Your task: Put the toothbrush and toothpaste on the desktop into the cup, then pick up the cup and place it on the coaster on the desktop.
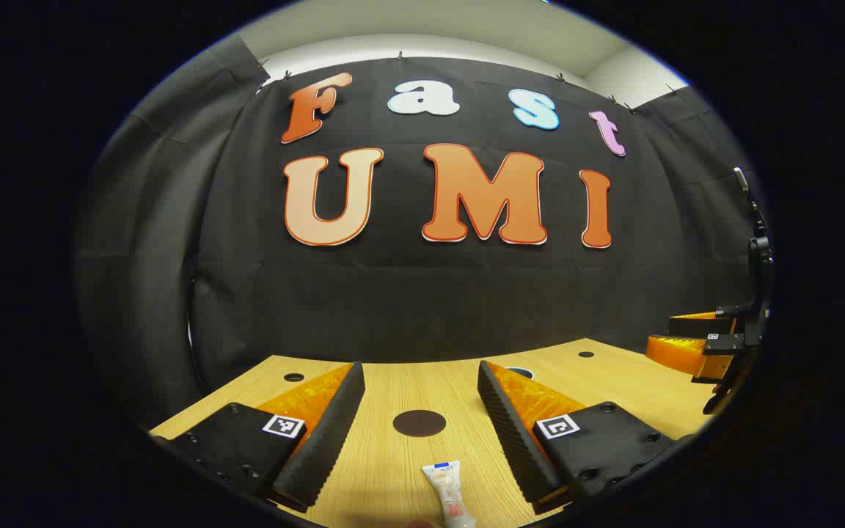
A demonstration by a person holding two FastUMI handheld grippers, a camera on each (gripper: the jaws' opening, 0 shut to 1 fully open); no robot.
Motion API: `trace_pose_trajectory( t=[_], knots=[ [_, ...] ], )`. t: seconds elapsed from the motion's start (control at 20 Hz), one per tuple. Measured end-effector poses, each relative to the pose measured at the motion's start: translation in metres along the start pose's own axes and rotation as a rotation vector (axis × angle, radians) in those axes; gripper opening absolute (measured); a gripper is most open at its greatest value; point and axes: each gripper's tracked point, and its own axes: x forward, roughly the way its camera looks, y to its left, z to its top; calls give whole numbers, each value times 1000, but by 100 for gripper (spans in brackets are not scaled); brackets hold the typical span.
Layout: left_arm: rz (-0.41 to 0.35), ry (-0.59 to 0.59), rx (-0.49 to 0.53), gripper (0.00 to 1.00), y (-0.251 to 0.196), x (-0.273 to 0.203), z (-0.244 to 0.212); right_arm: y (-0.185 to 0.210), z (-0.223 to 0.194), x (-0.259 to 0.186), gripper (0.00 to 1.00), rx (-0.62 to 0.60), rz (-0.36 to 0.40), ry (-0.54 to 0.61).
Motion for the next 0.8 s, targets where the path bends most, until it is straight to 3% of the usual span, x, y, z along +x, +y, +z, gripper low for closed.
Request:
trace_pose_trajectory(
  t=[0.8],
  knots=[
    [-4, 64, 9, 100, 5, 0, -10, 23, -11, -1, 96, 2, 74, 147]
  ],
)
